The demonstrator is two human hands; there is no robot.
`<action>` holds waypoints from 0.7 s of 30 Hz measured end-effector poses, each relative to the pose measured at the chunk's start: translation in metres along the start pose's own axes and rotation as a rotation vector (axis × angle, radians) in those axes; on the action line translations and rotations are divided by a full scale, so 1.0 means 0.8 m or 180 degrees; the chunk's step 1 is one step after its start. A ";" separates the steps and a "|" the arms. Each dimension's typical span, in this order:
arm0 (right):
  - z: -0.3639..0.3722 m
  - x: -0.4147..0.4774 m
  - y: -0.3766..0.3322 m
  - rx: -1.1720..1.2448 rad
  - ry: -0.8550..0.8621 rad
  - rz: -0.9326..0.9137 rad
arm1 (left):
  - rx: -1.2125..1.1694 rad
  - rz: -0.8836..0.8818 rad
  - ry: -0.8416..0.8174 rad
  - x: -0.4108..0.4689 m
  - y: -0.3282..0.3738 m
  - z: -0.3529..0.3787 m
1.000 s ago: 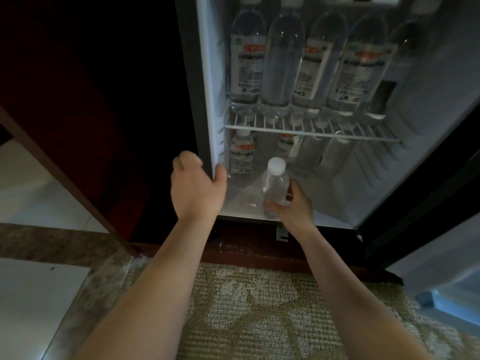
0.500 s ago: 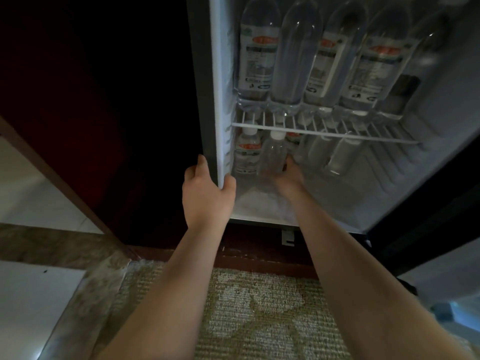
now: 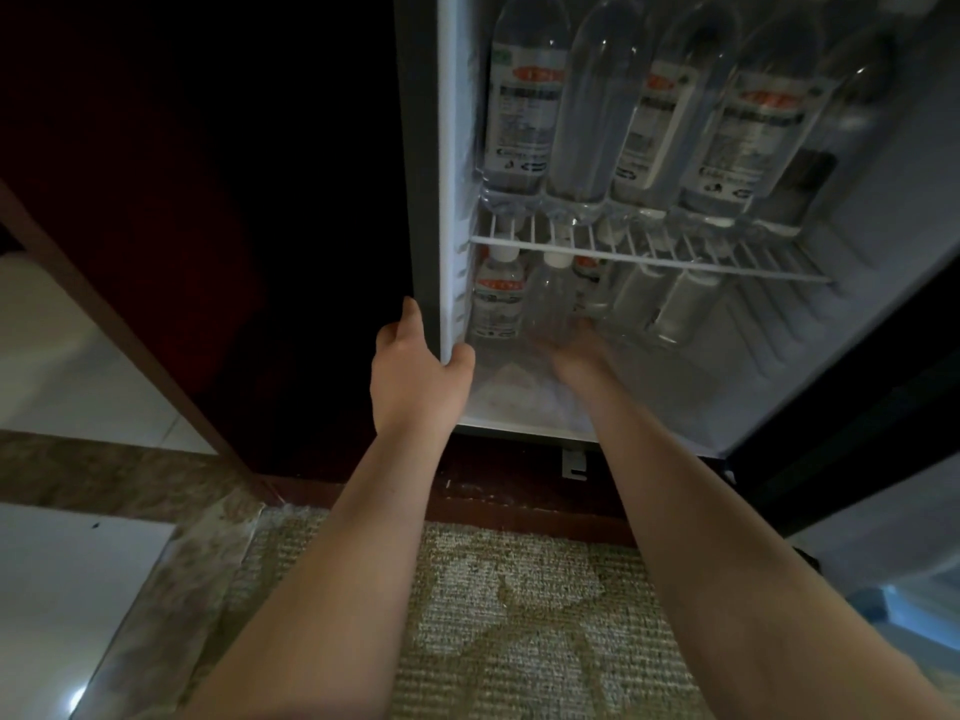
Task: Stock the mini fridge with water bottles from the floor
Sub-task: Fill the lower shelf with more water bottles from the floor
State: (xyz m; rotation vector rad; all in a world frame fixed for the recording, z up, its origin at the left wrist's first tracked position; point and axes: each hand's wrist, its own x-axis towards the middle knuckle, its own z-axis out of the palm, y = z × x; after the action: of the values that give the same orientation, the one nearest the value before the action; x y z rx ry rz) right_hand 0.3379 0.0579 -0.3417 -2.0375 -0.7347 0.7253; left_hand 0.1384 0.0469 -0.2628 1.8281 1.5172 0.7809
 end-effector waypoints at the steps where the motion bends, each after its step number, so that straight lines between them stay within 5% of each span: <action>1: -0.002 -0.005 0.002 -0.0071 0.0062 0.0008 | 0.0036 -0.0042 -0.0072 -0.001 0.002 -0.002; 5: -0.016 -0.027 0.003 -0.1495 -0.0090 -0.0062 | 0.0123 -0.0412 -0.0468 -0.007 0.018 -0.012; 11: -0.045 -0.105 -0.040 -0.2134 -0.1800 0.0294 | 0.0180 -0.0716 -0.0858 -0.018 0.037 -0.037; 21: -0.103 -0.244 -0.078 -0.2265 -0.1788 -0.0226 | 0.1058 -0.0266 -0.2148 -0.087 0.078 -0.097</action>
State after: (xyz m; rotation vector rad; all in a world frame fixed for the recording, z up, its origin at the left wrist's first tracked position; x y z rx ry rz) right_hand 0.2530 -0.0928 -0.2046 -2.4224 -1.5544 1.1280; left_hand 0.1053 -0.0226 -0.1692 1.9643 1.2953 -0.1518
